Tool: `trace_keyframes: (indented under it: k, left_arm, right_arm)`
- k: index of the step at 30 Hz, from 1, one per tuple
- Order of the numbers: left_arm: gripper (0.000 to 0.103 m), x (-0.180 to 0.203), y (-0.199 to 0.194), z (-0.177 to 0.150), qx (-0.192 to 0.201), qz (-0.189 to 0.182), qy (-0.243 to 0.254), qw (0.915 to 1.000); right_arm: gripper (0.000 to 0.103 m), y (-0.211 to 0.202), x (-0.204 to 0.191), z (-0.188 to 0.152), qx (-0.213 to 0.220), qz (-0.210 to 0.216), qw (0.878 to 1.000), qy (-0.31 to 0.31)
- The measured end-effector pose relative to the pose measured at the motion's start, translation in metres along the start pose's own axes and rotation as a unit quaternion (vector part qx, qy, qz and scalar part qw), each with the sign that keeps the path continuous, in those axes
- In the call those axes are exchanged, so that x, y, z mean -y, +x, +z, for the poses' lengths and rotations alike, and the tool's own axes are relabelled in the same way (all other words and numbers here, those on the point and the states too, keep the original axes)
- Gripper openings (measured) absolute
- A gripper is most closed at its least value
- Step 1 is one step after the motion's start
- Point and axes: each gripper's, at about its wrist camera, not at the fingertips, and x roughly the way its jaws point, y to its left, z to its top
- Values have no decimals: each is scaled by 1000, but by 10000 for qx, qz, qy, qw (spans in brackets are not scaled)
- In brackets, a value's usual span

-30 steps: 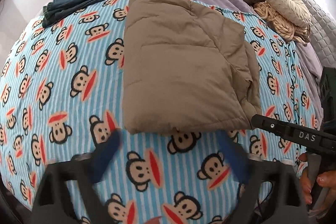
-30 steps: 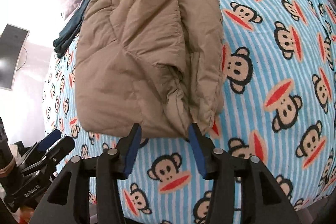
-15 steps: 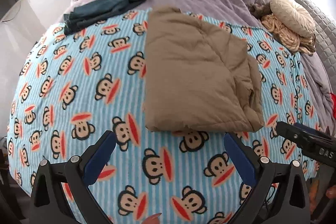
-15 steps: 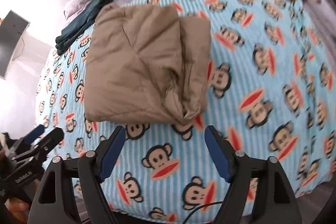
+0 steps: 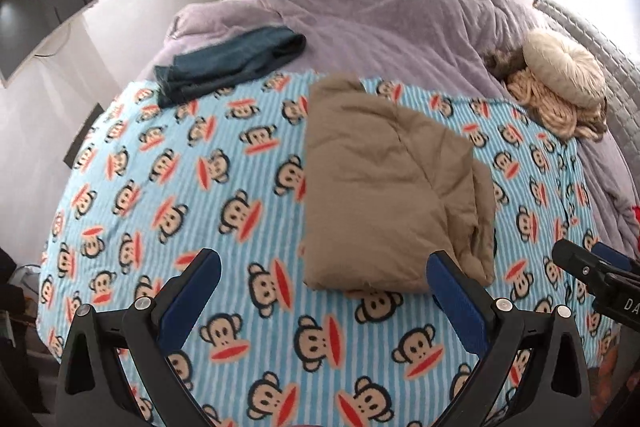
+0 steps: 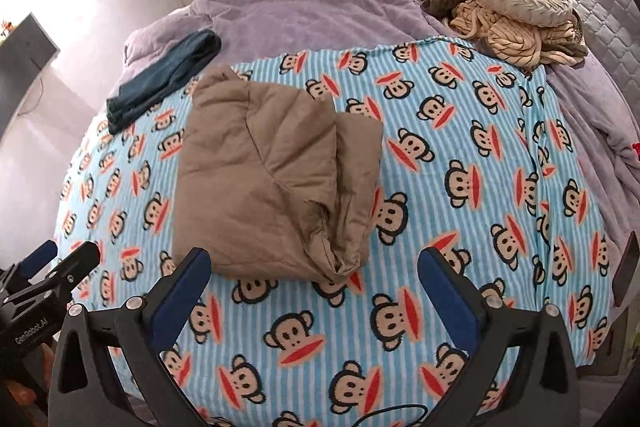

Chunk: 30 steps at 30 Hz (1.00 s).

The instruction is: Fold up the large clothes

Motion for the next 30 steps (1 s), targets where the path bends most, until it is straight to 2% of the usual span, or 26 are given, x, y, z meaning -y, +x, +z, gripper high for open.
trace_keyframes:
  k: [12,30]
  left_arm:
    - [103,-8,-22,7,179,138,-166,9996]
    - [103,-7,-20,7,128,135,-154,9997]
  right_arm:
    - [103,-26,-12,14,459,-211,9985,-228]
    - [103,-27,-10,18,463,-189,9985,-237]
